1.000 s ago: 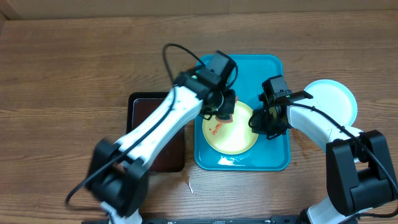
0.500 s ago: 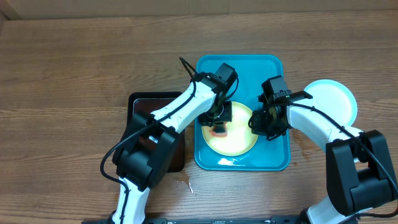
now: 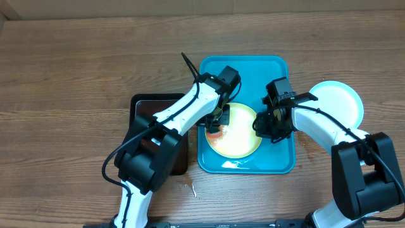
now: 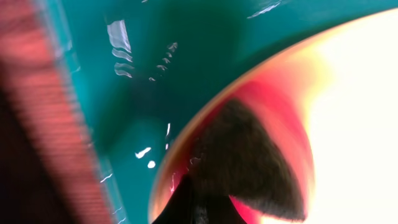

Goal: Clean dirty plates on tray and stack at the side
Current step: 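Scrub the yellow plate with the sponge while the right gripper holds its rim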

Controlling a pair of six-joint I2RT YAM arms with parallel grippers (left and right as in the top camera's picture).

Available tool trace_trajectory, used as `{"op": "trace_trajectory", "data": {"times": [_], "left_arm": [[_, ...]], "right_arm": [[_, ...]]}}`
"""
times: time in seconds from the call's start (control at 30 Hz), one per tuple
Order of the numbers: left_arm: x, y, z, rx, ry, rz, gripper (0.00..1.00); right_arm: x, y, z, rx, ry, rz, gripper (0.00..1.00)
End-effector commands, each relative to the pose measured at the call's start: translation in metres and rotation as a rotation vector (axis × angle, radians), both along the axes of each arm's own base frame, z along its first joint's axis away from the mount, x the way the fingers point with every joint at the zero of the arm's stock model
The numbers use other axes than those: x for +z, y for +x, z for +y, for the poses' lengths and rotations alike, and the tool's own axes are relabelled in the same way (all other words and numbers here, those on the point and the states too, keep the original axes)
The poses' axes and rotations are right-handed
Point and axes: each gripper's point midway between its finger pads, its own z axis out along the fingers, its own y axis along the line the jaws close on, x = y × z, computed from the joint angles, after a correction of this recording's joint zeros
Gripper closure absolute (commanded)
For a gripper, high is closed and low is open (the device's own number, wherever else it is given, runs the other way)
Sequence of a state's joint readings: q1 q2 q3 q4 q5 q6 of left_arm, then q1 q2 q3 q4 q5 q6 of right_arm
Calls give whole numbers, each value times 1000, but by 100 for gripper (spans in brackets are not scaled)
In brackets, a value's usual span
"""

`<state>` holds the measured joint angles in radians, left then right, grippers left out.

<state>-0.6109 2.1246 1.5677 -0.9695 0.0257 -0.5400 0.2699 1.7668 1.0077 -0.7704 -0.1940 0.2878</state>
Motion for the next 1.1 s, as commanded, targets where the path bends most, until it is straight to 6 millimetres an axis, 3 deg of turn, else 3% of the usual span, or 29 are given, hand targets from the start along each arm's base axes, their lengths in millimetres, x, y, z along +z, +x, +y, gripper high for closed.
{"op": "trace_trajectory", "data": {"times": [0.0, 0.13, 0.27, 0.4, 0.6, 0.87, 1.07], "left_arm": [[4, -10, -47, -80, -268, 90, 96], [21, -18, -91, -126, -487, 124, 96], [19, -25, -95, -134, -474, 134, 96], [10, -31, -76, -103, -363, 149, 96], [-3, -31, -20, -27, -87, 139, 96], [-1, -15, 36, 0, 215, 23, 96], [14, 0, 43, 0, 275, -39, 96]], "right_arm": [[-7, -3, -9, -4, -47, 10, 96], [-7, -3, -9, -5, -47, 11, 96], [-7, -4, -9, -4, -48, 16, 96], [-7, -6, -10, -4, -51, 25, 96], [-7, -6, -10, -4, -51, 25, 96], [-7, -6, -10, -4, -51, 25, 96], [-7, -6, -10, -4, -51, 25, 96]]}}
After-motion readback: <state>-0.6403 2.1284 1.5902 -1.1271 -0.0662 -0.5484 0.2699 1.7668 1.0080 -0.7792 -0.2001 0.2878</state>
